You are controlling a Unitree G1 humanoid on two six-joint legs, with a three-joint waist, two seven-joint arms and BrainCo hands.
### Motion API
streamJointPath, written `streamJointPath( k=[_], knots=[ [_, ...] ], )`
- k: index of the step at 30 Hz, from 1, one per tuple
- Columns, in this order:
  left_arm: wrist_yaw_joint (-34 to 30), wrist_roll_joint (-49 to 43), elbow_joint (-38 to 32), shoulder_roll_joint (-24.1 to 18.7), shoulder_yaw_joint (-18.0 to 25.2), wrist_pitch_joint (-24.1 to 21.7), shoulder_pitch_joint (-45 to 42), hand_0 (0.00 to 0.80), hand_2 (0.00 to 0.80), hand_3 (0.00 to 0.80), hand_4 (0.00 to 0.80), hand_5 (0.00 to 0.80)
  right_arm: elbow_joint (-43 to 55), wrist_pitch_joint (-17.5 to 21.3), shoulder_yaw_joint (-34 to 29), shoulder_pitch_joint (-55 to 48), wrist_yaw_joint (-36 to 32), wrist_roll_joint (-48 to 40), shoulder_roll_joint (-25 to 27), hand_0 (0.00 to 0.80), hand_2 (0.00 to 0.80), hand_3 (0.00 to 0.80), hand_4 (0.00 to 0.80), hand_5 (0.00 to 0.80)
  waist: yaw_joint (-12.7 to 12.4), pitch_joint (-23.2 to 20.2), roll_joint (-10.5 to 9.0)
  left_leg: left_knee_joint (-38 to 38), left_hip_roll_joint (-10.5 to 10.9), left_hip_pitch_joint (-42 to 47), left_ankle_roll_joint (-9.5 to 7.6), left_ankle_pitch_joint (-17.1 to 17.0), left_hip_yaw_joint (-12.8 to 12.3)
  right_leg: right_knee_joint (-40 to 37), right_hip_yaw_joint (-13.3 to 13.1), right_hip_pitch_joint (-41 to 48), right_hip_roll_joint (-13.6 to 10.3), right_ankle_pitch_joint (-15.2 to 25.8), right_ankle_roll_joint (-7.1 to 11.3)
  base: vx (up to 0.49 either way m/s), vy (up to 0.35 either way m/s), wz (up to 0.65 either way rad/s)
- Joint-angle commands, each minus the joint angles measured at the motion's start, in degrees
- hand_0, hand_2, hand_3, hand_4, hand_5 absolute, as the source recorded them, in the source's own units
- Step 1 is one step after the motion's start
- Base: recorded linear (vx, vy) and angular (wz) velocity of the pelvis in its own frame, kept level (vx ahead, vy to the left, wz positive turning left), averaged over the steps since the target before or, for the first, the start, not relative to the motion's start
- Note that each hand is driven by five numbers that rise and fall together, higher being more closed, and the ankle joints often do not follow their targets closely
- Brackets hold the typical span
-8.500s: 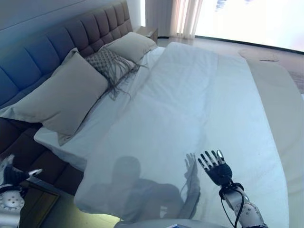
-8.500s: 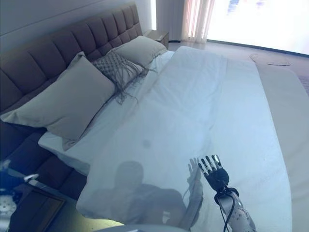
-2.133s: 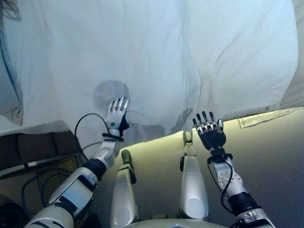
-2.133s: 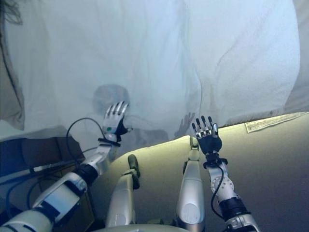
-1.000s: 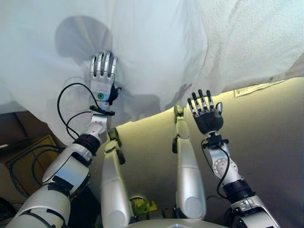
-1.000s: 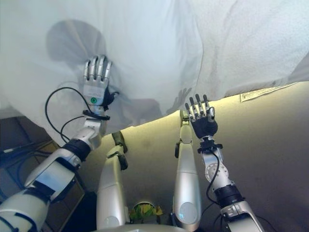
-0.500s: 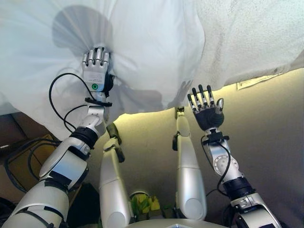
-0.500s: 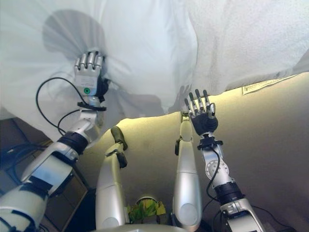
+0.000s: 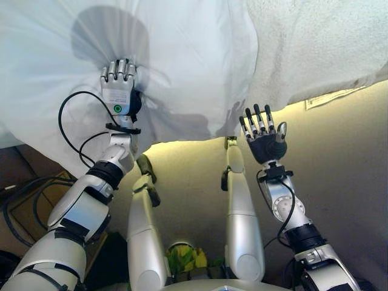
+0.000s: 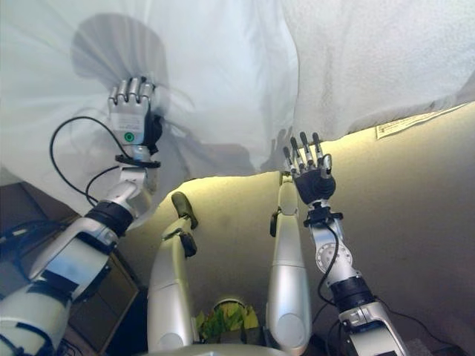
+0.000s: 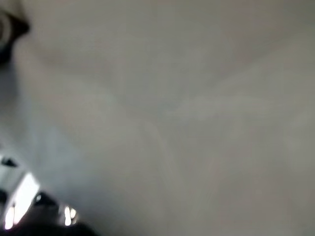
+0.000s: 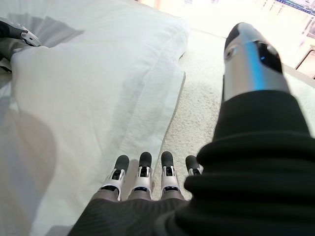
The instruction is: Make the bed neatly
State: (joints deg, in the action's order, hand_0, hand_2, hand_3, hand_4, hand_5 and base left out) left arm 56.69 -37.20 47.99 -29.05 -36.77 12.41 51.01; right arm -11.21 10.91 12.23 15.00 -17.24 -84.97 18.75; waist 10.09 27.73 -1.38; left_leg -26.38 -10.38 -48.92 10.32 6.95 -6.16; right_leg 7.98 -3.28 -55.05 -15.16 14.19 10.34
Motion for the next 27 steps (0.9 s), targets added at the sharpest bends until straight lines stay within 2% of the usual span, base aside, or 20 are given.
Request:
streamJointPath(
  k=[1,10,11,12,13,18,23,27],
  knots=[
    [-6.15,5.53,5.95,-2.46,5.31,1.43,1.28,0.8,0.8,0.8,0.8,0.8,7.23,0.09,-1.04,-1.86,-1.71,0.21,3.37,0.0,0.0,0.0,0.0,0.0,1.19,2.06,1.52,9.29,-0.89,-4.89,-1.43,-16.53,2.95,4.52,1.61,1.97,-1.43,-2.33,1.01,0.012,-0.032,0.04],
    [-5.17,6.26,4.51,-1.72,5.96,-1.81,-2.17,0.8,0.8,0.8,0.8,0.8,6.43,0.45,-0.86,-4.49,-4.93,-1.54,3.32,0.0,0.0,0.0,0.0,0.0,0.44,2.06,0.72,8.66,-1.38,0.12,-1.29,-15.89,2.84,4.59,2.78,7.61,-2.3,-3.01,1.18,0.015,-0.006,0.0],
    [-5.05,6.33,4.37,-1.7,6.18,-2.5,-2.62,0.8,0.8,0.8,0.8,0.8,6.17,0.36,-0.92,-4.79,-5.39,-1.72,3.39,0.0,0.0,0.0,0.0,0.0,0.16,2.0,0.86,8.41,-1.7,1.57,-0.82,-14.12,2.99,4.88,2.92,9.03,-2.17,-4.65,1.52,0.125,-0.02,-0.04],
    [-5.13,5.67,4.0,-1.67,6.37,-3.25,-3.29,0.8,0.8,0.8,0.8,0.8,5.93,0.26,-0.98,-5.28,-5.88,-2.09,3.44,0.0,0.0,0.0,0.0,0.0,-0.01,1.64,0.83,8.36,-1.73,2.2,-0.82,-13.97,2.95,4.86,3.11,9.69,-2.33,-4.76,1.58,0.037,-0.025,-0.04],
    [-5.41,4.86,3.36,-1.78,6.41,-3.76,-4.05,0.8,0.8,0.8,0.8,0.8,5.84,0.15,-1.1,-5.75,-6.21,-2.4,3.47,0.0,0.0,0.0,0.0,0.0,-0.02,1.43,0.63,8.66,-1.44,2.3,-1.26,-15.54,2.75,4.51,3.32,9.89,-2.73,-3.3,1.37,-0.048,-0.025,-0.05],
    [-5.84,1.82,1.12,-2.21,6.37,-5.02,-6.76,0.8,0.8,0.8,0.8,0.8,4.92,-0.39,-1.57,-7.68,-7.86,-3.08,3.35,0.0,0.0,0.0,0.0,0.0,-0.81,-0.75,0.5,10.07,-1.23,5.12,-1.24,-15.39,2.94,4.09,3.81,12.9,-3.31,-3.86,1.78,0.03,-0.027,0.05],
    [-7.55,2.76,0.38,-3.39,6.06,-5.45,-7.52,0.8,0.8,0.8,0.8,0.8,3.62,-1.28,-1.86,-8.43,-8.37,-3.3,2.84,0.0,0.0,0.0,0.0,0.0,-1.51,-2.75,0.59,11.98,-1.0,7.56,-1.44,-15.2,2.44,3.08,5.11,15.67,-3.94,-4.36,2.19,0.037,-0.026,0.11],
    [-9.48,1.83,-0.8,-4.07,5.97,-6.75,-10.09,0.8,0.8,0.8,0.8,0.8,3.5,-1.8,-2.09,-9.58,-7.96,-3.19,2.0,0.0,0.0,0.0,0.0,0.0,-2.32,-4.06,0.46,12.36,-0.59,9.41,-1.61,-14.32,3.0,2.73,6.05,17.85,-4.23,-4.76,2.43,0.048,-0.049,0.04]
  ],
)
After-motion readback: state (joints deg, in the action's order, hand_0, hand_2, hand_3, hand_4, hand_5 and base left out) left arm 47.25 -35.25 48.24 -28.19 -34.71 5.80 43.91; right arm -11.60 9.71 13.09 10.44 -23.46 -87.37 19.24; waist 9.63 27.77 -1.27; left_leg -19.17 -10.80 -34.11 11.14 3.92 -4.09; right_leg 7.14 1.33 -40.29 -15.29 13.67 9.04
